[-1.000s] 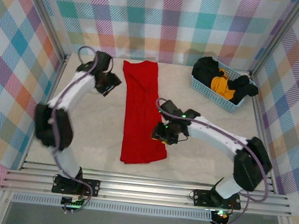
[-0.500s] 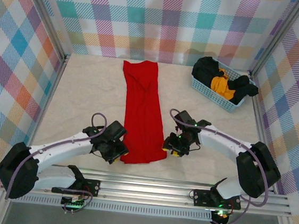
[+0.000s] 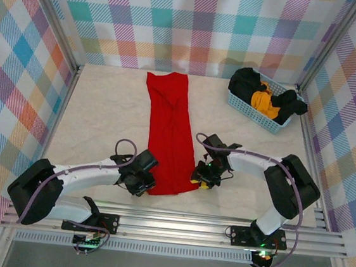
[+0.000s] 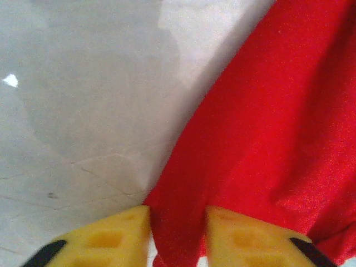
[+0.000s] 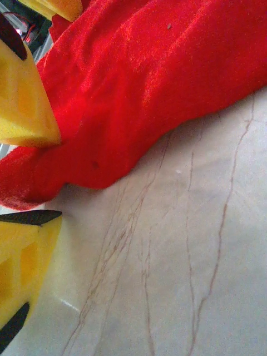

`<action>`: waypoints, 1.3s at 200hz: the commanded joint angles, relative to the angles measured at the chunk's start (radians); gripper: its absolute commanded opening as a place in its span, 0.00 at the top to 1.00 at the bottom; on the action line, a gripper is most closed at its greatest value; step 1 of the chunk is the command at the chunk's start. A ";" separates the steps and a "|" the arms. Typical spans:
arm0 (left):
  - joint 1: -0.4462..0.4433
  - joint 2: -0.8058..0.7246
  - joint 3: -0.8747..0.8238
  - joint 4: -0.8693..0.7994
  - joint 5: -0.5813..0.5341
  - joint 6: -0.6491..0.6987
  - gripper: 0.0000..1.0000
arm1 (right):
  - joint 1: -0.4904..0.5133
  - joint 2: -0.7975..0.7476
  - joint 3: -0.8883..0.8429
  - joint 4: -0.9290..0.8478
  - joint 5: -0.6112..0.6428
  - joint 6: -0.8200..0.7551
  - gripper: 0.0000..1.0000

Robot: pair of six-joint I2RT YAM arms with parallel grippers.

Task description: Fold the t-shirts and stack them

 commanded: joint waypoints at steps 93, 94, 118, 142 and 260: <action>-0.067 -0.368 -0.095 -0.192 -0.144 -0.148 1.00 | 0.125 -0.168 -0.053 -0.032 0.065 0.186 1.00; -0.067 -0.373 -0.100 -0.191 -0.143 -0.150 1.00 | 0.126 -0.169 -0.054 -0.032 0.064 0.188 1.00; -0.068 -0.451 -0.198 -0.145 -0.120 -0.202 1.00 | 0.196 -0.147 -0.061 -0.021 0.048 0.224 1.00; -0.070 -0.460 -0.220 -0.112 -0.112 -0.207 1.00 | 0.265 -0.090 -0.058 0.014 0.048 0.264 1.00; -0.071 -0.411 -0.110 -0.219 -0.180 -0.155 0.68 | 0.250 -0.066 0.053 -0.134 0.154 0.214 0.67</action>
